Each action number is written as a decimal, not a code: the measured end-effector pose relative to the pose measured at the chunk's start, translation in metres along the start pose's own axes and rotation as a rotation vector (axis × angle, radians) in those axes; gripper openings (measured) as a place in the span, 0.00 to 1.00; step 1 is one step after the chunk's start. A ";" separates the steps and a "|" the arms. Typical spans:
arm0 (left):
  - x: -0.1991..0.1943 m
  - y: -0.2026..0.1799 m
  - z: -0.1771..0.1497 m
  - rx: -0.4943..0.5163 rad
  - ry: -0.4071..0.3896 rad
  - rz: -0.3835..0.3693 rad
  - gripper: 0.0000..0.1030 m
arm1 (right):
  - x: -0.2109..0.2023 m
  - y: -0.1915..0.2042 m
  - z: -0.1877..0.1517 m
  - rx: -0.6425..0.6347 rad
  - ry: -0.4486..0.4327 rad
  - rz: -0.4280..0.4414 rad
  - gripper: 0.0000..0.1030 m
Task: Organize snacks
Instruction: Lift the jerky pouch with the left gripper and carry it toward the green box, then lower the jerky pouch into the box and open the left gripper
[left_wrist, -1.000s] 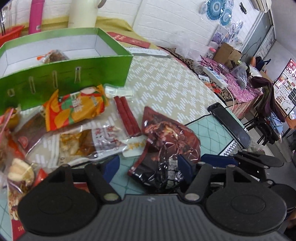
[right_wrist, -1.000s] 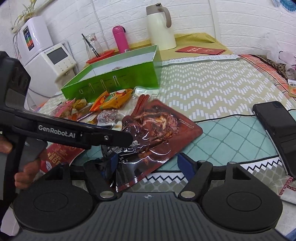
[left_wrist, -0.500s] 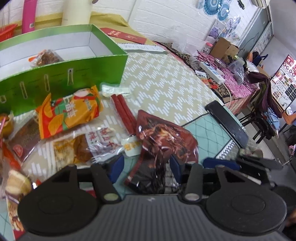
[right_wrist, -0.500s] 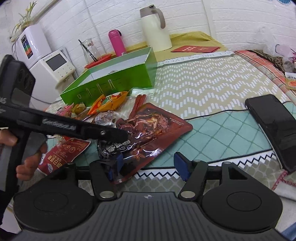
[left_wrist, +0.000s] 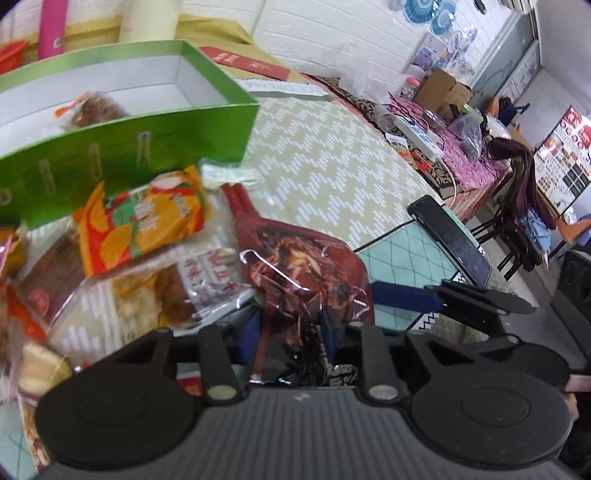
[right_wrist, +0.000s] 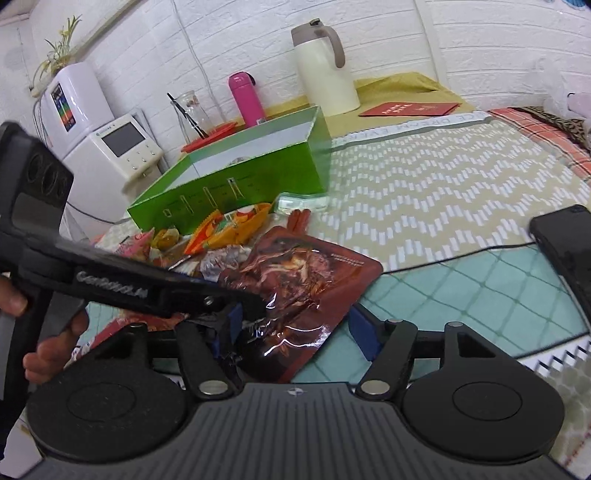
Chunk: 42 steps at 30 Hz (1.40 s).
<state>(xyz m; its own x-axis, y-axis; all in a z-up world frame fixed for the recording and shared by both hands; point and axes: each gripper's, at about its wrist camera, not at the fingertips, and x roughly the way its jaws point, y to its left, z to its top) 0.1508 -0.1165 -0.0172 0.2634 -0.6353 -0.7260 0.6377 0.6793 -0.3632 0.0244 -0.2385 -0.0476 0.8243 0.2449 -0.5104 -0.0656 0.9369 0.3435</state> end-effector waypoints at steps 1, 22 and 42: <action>-0.002 0.002 -0.001 -0.004 -0.004 -0.002 0.23 | 0.003 0.000 0.001 0.003 -0.001 0.007 0.90; -0.040 -0.003 -0.002 -0.056 -0.136 -0.073 0.08 | -0.013 0.022 0.026 -0.006 -0.083 -0.009 0.52; -0.097 0.070 0.123 -0.120 -0.379 -0.017 0.07 | 0.057 0.068 0.167 -0.126 -0.208 0.063 0.51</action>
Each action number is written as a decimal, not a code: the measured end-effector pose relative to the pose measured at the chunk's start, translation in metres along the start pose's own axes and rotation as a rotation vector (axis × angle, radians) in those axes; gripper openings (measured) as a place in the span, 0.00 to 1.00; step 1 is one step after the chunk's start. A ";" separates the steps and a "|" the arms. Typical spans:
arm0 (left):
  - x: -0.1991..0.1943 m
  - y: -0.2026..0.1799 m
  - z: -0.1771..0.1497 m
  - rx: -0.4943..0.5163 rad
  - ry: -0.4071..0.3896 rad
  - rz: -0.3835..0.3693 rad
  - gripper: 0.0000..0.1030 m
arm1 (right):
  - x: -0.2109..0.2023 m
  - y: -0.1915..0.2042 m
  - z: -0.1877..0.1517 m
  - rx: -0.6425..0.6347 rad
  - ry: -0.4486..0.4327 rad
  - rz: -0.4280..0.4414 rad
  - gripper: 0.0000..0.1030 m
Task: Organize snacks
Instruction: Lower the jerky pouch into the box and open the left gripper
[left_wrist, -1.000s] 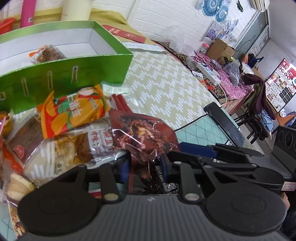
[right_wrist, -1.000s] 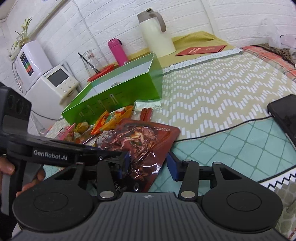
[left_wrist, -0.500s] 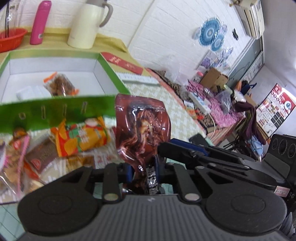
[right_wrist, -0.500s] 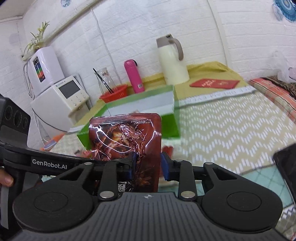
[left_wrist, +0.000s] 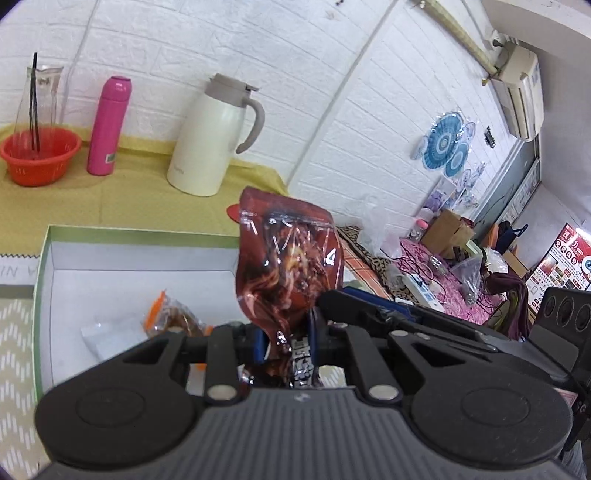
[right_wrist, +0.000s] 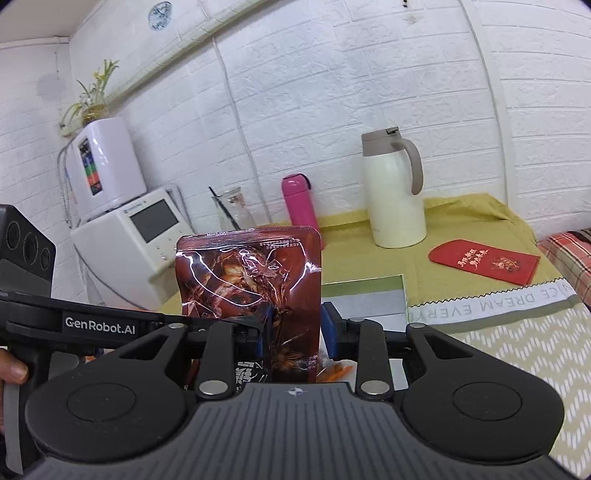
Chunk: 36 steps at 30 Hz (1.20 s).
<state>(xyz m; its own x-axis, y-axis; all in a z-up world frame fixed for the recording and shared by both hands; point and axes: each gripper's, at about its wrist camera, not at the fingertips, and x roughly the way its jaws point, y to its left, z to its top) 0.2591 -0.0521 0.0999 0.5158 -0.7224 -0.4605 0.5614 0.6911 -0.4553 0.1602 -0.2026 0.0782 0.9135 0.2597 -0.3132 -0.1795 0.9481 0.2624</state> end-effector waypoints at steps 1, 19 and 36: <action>0.007 0.004 0.002 -0.004 0.006 0.001 0.07 | 0.007 -0.005 0.001 0.005 0.008 -0.008 0.51; 0.110 0.066 0.005 -0.112 0.150 -0.019 0.09 | 0.085 -0.068 -0.017 0.094 0.141 -0.053 0.52; 0.071 0.058 0.008 -0.040 0.003 0.397 0.73 | 0.051 -0.045 -0.022 -0.067 0.014 -0.060 1.00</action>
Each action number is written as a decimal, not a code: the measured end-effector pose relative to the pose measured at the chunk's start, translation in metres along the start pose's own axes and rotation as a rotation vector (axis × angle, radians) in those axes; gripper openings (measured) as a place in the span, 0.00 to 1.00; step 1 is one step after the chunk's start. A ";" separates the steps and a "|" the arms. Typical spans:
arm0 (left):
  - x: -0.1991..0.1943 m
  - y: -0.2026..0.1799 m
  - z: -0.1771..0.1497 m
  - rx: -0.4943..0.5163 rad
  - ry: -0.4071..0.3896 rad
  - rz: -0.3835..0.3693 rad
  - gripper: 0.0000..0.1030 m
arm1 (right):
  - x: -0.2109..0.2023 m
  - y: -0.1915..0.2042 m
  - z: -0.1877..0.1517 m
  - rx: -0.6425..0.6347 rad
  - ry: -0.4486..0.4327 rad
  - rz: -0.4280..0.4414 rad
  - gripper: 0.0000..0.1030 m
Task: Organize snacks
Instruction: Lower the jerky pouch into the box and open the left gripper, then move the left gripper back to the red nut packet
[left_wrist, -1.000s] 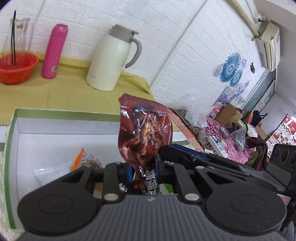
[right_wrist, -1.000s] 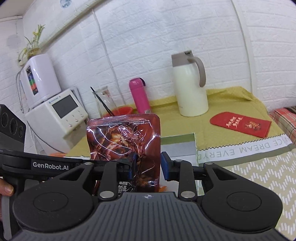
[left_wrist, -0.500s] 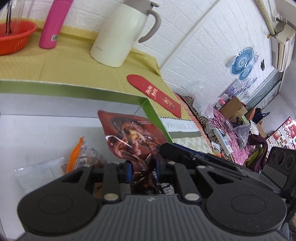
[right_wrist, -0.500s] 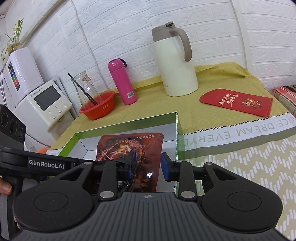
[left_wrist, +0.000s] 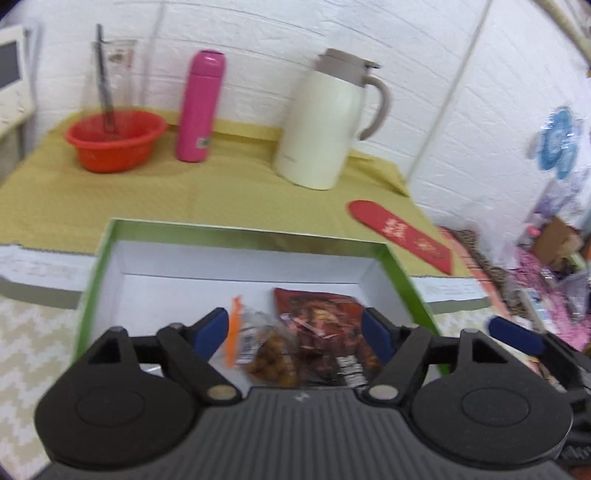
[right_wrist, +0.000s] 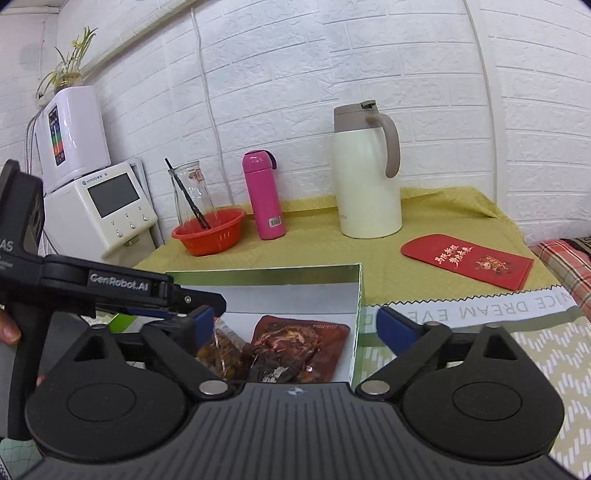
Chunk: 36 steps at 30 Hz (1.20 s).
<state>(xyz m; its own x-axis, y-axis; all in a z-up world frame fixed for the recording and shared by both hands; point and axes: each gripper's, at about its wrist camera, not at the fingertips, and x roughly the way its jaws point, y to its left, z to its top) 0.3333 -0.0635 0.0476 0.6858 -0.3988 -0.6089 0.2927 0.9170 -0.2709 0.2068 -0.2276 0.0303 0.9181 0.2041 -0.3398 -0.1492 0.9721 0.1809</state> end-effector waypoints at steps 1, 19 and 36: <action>-0.003 -0.001 -0.001 0.012 -0.011 0.035 0.73 | -0.002 0.002 -0.001 -0.003 0.007 0.002 1.00; -0.138 0.006 -0.077 0.105 -0.207 0.056 0.77 | -0.112 0.062 -0.043 -0.072 -0.010 0.048 1.00; -0.201 0.043 -0.177 0.128 -0.175 0.054 0.84 | -0.157 0.077 -0.092 0.012 -0.040 0.081 1.00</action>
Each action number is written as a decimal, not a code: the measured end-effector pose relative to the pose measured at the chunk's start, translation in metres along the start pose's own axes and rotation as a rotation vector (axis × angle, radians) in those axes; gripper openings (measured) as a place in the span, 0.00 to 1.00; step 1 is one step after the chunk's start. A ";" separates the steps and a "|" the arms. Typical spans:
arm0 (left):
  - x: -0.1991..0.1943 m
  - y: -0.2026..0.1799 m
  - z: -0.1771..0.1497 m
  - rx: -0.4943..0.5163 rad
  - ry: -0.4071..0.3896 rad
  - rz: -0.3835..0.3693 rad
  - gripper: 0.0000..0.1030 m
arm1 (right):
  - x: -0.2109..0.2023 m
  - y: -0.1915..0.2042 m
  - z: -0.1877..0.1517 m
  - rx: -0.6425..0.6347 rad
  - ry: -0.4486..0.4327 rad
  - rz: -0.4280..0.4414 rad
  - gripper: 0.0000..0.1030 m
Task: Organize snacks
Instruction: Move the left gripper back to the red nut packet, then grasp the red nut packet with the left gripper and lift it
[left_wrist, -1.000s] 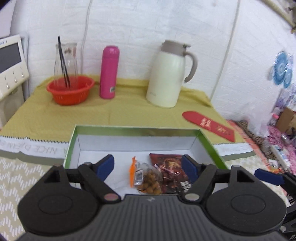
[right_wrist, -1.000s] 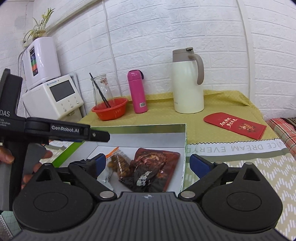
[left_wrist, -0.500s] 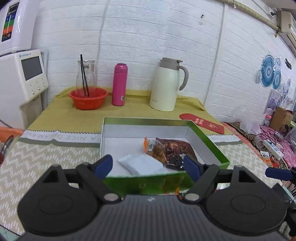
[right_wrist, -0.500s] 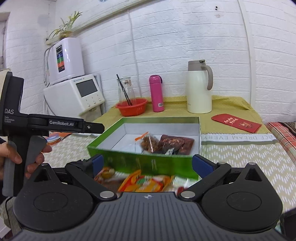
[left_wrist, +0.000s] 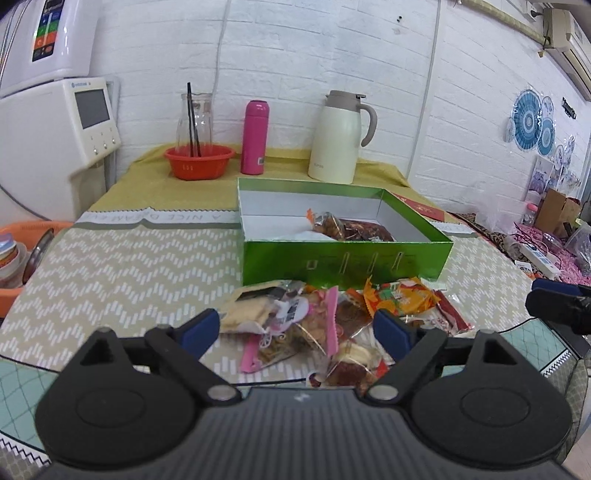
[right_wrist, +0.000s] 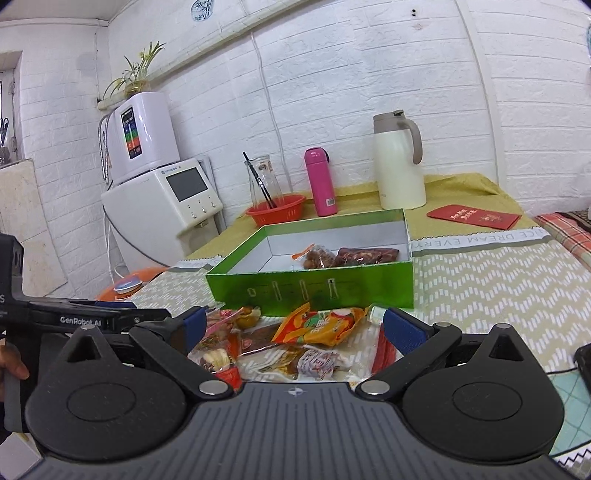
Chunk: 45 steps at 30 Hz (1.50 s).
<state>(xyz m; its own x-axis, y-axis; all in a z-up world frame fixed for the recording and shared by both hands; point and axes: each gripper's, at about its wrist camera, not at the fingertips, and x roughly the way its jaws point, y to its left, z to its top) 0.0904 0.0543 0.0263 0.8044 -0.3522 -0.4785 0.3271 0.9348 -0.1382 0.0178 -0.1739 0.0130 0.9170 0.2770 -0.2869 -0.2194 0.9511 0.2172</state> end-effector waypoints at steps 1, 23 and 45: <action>-0.002 0.001 -0.003 -0.003 -0.003 0.008 0.84 | 0.001 0.001 -0.001 -0.003 0.004 0.001 1.00; -0.009 0.002 -0.050 -0.036 0.258 -0.152 0.84 | 0.026 0.039 -0.051 -0.052 0.354 0.115 1.00; 0.024 -0.006 -0.041 -0.036 0.353 -0.272 0.48 | 0.044 0.026 -0.054 0.100 0.359 0.133 0.64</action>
<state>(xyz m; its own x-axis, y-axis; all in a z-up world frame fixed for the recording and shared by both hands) 0.0877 0.0415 -0.0197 0.4709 -0.5540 -0.6866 0.4810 0.8136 -0.3266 0.0346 -0.1297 -0.0446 0.7041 0.4440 -0.5542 -0.2787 0.8906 0.3594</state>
